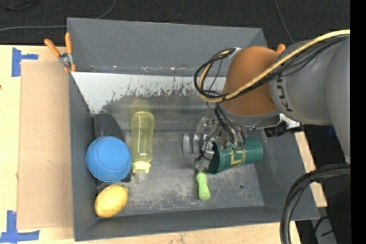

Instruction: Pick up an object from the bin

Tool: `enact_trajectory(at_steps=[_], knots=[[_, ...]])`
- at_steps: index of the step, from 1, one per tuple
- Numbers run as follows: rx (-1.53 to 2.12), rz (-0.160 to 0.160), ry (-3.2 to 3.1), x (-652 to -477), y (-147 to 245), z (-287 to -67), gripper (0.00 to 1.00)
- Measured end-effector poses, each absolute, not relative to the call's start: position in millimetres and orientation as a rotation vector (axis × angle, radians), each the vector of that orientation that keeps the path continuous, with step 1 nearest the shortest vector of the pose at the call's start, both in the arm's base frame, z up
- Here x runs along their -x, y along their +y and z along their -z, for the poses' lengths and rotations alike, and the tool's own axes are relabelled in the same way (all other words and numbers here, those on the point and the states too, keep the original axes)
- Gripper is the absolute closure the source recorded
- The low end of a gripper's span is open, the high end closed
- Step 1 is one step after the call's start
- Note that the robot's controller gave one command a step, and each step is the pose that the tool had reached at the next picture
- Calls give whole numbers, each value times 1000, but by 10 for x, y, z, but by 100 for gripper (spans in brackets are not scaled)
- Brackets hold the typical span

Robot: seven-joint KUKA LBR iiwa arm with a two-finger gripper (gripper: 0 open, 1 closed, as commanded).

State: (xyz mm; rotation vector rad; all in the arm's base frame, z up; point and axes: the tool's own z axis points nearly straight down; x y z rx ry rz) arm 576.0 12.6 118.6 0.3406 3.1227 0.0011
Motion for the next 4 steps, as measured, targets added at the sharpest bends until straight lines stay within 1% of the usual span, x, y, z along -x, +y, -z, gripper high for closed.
enact_trajectory(at_steps=[1, 2, 3, 4], knots=[[-148, -3, 3143, -5775, -80, -1465, 0], [-297, -3, 3134, -5631, -41, -1234, 0], [-176, -4, 3141, -5837, -99, -982, 0], [-213, -7, 3139, -5712, -186, -961, 0]])
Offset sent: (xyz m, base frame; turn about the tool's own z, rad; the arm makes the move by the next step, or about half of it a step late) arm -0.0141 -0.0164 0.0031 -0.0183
